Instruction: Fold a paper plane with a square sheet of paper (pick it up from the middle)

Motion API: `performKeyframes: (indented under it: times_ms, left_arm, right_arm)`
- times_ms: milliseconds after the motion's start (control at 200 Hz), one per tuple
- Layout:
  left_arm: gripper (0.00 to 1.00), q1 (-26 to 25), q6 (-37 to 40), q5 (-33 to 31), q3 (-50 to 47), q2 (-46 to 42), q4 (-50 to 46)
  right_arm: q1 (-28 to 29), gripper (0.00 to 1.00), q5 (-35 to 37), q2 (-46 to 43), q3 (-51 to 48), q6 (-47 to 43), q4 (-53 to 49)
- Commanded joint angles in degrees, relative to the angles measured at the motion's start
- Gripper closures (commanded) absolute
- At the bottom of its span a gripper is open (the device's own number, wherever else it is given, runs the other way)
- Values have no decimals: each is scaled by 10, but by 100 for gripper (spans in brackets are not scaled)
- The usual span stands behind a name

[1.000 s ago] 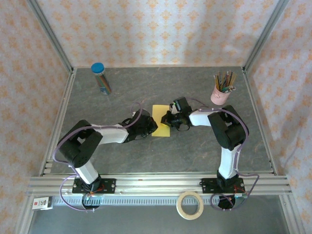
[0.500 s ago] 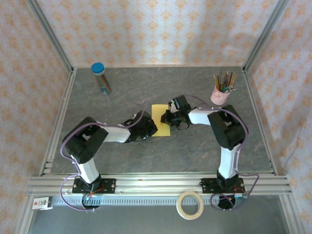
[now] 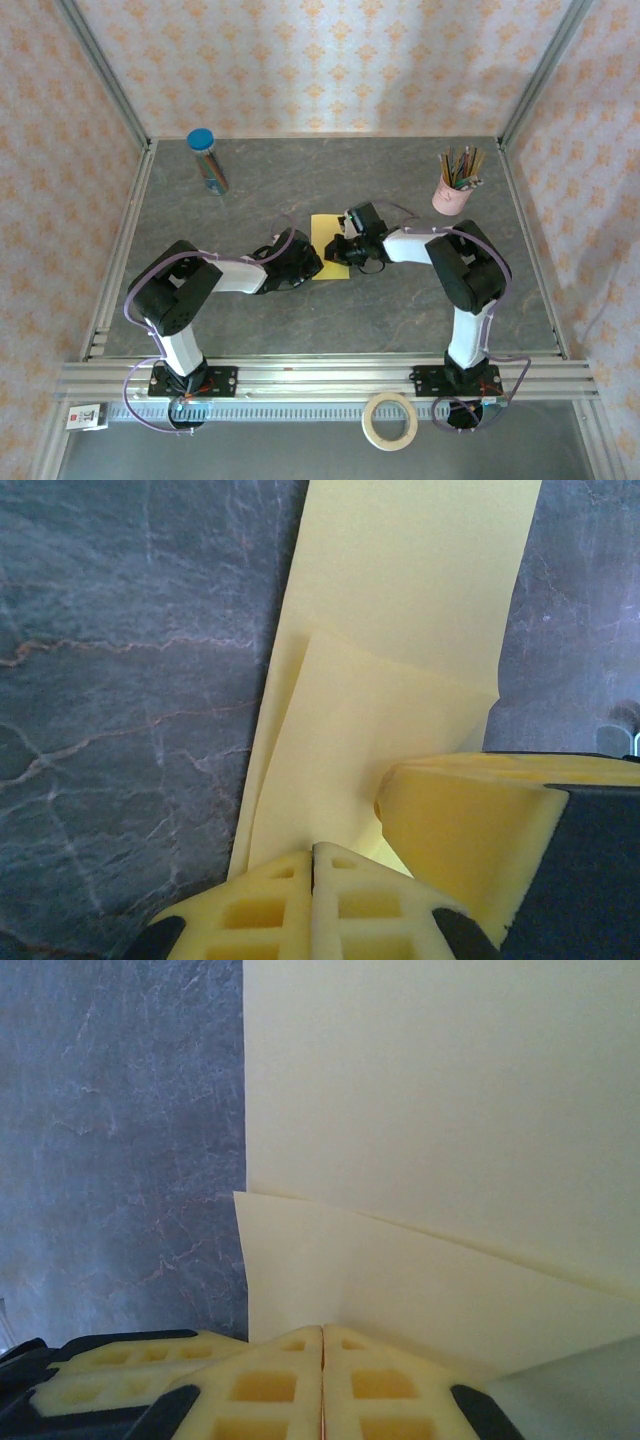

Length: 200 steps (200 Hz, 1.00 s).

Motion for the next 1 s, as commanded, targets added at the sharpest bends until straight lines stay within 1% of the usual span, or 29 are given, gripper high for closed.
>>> performKeyframes:
  times_ms: [0, 70, 160, 320, 435, 550, 701, 816, 996]
  left_arm:
    - [100, 3, -2, -7, -19, 11, -50]
    - [100, 3, -6, -10, -22, 11, -61]
    - [100, 3, -14, -15, -33, 13, -76]
    - [100, 3, -34, -13, -68, 12, -55]
    - [100, 3, -31, -14, -74, 5, -46]
    - [100, 3, -11, -10, -55, -4, -47]
    - [100, 3, 18, -6, 4, -15, -44]
    - [92, 3, 15, -13, 29, -30, -16]
    - [73, 3, 4, -29, 42, -39, 24]
  right_arm:
    - [-3, 94, 37, 13, 1, 4, -9]
    - [-12, 94, 53, 21, 8, 8, -18]
    - [-39, 94, 59, 26, 8, 22, -9]
    - [-93, 94, 57, 41, 20, 39, 3]
    - [-113, 94, 70, 46, 32, 35, -14]
    - [-123, 94, 65, 25, 30, 33, -12]
    - [-122, 90, 36, -40, -1, 49, 23]
    - [-122, 82, 21, -82, -32, 65, 37]
    - [-122, 67, -14, -127, -93, 102, 82]
